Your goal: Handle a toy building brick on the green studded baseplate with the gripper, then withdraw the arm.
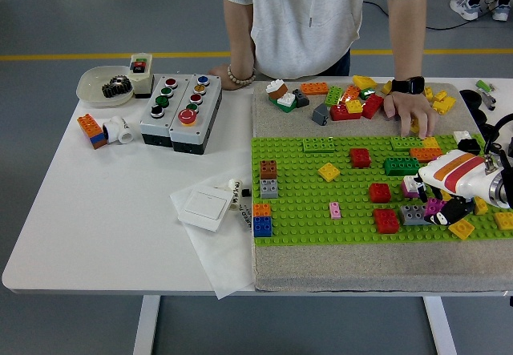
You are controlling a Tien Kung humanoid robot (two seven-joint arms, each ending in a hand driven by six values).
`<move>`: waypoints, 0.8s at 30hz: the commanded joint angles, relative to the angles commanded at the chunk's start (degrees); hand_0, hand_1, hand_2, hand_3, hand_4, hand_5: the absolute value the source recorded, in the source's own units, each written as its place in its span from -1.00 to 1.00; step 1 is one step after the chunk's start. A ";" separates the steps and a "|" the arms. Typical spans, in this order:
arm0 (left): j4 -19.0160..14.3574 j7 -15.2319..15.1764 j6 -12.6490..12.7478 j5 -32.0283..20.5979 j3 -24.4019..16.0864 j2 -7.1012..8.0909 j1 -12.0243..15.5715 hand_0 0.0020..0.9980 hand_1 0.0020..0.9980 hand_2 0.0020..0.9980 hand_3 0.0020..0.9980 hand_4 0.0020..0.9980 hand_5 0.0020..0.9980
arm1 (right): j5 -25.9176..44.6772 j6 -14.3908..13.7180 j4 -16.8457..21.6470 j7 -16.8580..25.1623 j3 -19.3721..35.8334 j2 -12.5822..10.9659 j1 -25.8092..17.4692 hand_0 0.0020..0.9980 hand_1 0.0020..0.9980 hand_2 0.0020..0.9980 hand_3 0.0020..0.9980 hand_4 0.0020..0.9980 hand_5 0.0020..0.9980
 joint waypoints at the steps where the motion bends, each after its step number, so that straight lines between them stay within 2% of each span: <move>1: 0.00 0.00 0.00 0.01 -0.01 -0.01 0.00 0.49 0.51 0.57 0.20 0.25 0.31 | 0.04 -0.12 -0.01 0.06 0.00 0.03 -0.02 -0.45 -0.41 -0.20 -0.02 0.58 -1.00; 24: -0.04 -0.06 0.04 -0.18 0.11 -0.02 -0.15 0.49 0.51 0.57 0.20 0.25 0.30 | -0.86 -0.59 -0.91 0.56 -1.20 1.05 0.29 -0.44 -0.40 -0.19 0.00 0.58 -1.00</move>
